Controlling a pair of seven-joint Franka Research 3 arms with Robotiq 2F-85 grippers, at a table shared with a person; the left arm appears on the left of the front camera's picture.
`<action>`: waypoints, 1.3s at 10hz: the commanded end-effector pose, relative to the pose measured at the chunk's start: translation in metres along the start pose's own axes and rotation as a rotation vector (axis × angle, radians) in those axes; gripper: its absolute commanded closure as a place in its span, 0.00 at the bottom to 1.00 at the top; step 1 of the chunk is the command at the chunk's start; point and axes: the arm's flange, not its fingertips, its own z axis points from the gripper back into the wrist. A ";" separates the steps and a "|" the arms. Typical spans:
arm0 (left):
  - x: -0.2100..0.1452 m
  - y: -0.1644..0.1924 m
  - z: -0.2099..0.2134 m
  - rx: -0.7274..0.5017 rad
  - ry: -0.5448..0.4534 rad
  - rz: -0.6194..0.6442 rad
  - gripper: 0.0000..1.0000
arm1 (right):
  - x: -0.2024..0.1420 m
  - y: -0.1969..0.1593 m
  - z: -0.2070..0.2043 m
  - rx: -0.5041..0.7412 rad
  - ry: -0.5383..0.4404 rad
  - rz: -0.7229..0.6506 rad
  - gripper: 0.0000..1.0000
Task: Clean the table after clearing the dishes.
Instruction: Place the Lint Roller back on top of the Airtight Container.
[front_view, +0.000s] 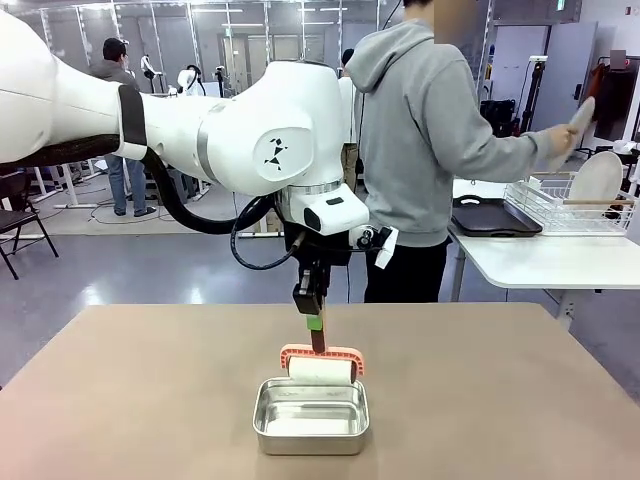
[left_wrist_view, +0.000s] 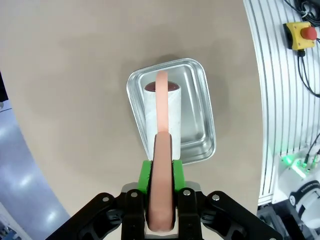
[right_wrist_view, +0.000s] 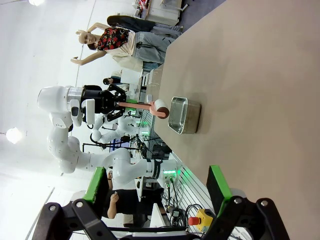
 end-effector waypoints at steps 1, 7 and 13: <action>0.000 -0.007 0.003 0.009 0.010 0.016 0.79 | -0.001 0.003 0.000 0.000 -0.001 0.008 0.00; -0.010 0.037 -0.037 -0.092 0.048 0.076 0.79 | -0.001 0.003 0.000 0.000 -0.001 0.008 0.00; -0.036 0.063 -0.080 -0.120 0.025 0.112 0.79 | -0.001 0.003 0.000 0.000 -0.001 0.008 0.00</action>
